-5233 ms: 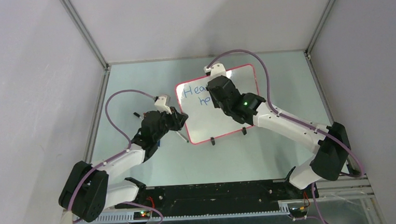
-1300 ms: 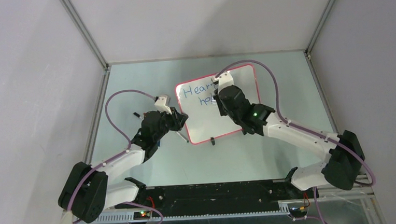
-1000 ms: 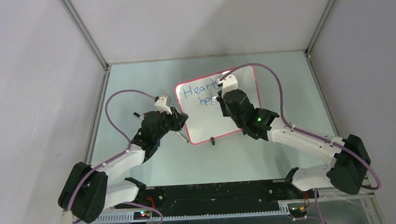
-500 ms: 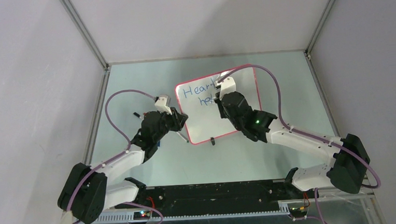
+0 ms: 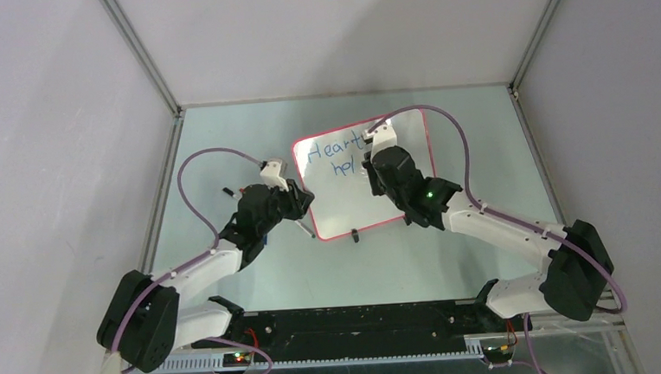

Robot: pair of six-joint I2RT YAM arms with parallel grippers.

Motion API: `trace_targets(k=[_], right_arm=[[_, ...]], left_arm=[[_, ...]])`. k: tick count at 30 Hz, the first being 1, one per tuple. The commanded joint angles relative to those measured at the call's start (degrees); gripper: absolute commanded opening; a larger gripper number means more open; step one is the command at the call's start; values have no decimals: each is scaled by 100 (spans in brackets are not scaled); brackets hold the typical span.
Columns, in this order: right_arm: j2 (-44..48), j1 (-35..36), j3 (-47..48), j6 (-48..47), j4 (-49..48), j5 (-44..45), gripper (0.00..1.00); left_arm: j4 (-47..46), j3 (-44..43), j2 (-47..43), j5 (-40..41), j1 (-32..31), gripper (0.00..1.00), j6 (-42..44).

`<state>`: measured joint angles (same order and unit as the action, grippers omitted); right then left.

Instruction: Write a sentence on the whiteboard

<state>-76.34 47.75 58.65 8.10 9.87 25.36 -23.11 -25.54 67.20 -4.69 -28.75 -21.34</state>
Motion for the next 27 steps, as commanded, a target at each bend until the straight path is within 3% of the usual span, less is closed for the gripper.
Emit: trace_targets(k=[1,5,9,27], right_arm=[[-136,-53,430,145,189,-167,0],[-230,-62,602,172,323,-208,0],[-371,-55,839,200,540,-212,0],[-462,-99,1046,188,719,61,0]], left_arm=[[-31,-260,86,18,-26,34,158],[-34,-275,105,-39,-27,23,159],[-12,-293,103,-43,-34,19,180],[71,-329,118,42,-30,18,220]])
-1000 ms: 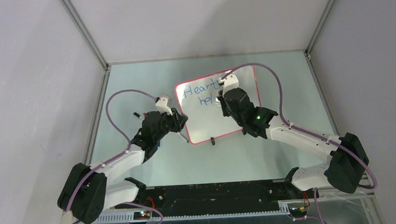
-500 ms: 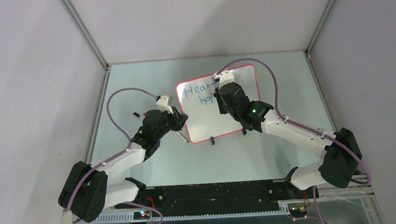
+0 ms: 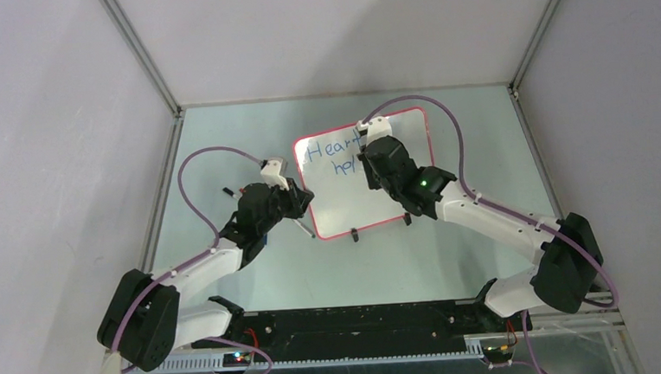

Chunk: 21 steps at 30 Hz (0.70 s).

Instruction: Write a sentence on the whiteboard

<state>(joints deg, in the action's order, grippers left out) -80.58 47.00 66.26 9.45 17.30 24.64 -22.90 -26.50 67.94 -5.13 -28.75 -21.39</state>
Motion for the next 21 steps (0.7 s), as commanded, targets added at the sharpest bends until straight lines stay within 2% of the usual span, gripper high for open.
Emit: trace_targets(k=[1,21], right_arm=[[-53,-25,297,51,-20,131,0],[-426,17,578,-9,82,282,0]], left_arm=[[49,-233,39,88,-27,18,223],[57,-215,9,101,-39,19,233]])
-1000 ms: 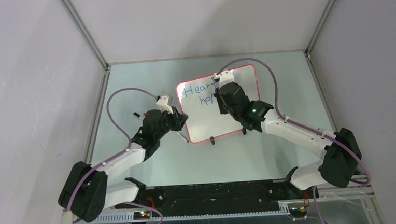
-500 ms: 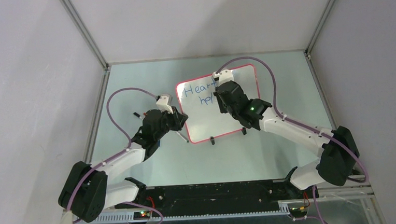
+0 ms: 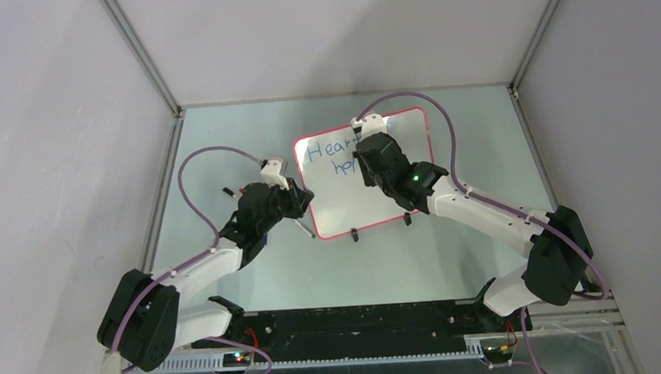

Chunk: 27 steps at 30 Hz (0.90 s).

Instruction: Write a sentence on the whiteboard

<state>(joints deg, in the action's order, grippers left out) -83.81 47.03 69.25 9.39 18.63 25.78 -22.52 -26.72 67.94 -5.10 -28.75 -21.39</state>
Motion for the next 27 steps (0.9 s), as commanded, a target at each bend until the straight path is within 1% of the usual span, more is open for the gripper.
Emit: trace_targets(k=[1,12,20,27], right_arm=[[-115,17,280,-6,-52,175,0],[-143,19,282,6,-141,-62,0],[-170,43,284,2,-68,-230,0],[-192,90,282,-43,82,-209,0]], left_arm=[[20,-193,9,104,-36,19,236],[6,-176,-27,105,-34,19,236],[25,-176,-29,114,-34,19,251],[28,-169,-49,119,-36,19,251]])
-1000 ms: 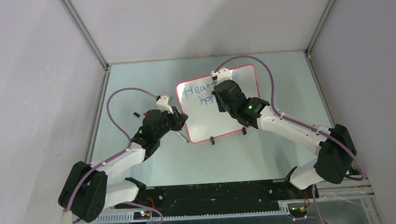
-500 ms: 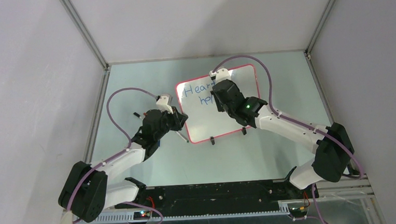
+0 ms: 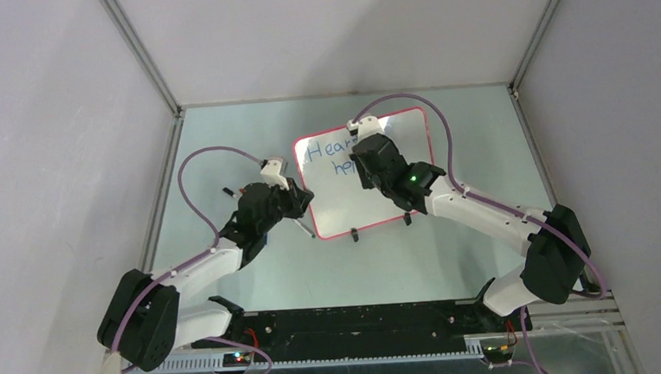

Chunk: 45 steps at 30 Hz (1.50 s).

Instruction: Write a sentence on the whiteboard

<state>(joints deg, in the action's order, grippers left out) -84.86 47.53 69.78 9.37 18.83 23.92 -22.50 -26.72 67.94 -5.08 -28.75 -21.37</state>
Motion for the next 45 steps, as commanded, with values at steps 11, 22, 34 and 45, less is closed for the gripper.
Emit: trace_targets(k=[11,22,34,45], right_arm=[[-123,49,229,4,320,239,0],[-84,-78,229,45,148,328,0],[-246,-156,583,-16,205,308,0],[-384,-190,880,-85,262,347,0]], left_arm=[[21,-167,-70,108,-34,19,238],[16,-167,-57,97,-42,20,234],[6,-167,-52,90,-43,19,230],[0,-163,-40,67,-51,20,222]])
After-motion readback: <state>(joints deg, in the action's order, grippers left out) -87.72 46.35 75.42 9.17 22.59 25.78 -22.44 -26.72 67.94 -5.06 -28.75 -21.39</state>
